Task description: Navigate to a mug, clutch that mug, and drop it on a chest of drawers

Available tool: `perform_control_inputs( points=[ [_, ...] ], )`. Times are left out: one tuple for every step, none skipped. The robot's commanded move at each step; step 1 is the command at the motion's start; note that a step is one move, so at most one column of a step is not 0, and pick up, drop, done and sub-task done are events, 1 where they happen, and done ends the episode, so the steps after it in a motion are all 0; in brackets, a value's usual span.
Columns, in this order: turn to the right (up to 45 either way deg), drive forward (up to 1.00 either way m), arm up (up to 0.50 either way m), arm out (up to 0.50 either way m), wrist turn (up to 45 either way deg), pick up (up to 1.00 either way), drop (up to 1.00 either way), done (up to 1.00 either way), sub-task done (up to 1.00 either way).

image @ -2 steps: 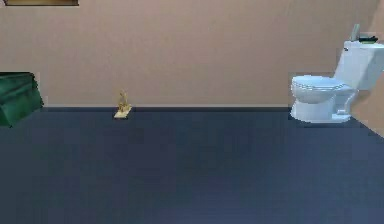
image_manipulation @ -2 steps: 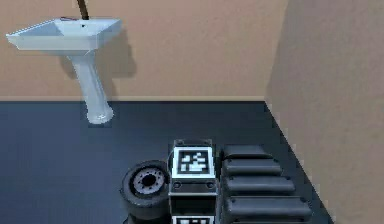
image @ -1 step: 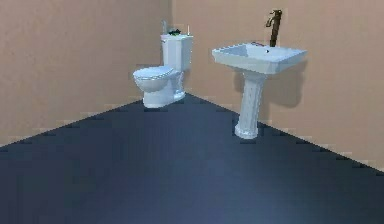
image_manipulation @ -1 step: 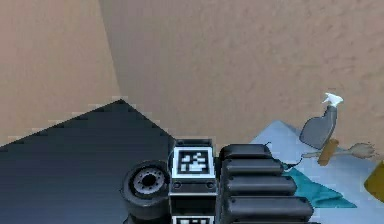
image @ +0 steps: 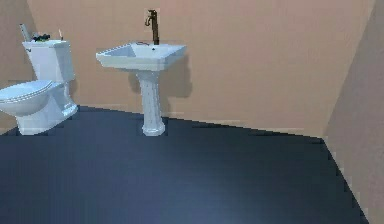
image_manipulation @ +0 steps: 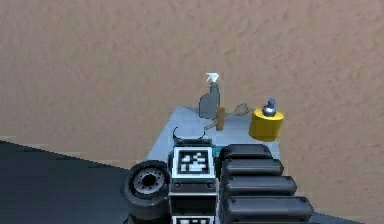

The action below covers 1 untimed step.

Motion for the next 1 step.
perform_control_inputs(
  points=[
    [0.0,0.00,0.00,0.44,0.0,0.00,0.00,0.00,0.00]
  ],
)
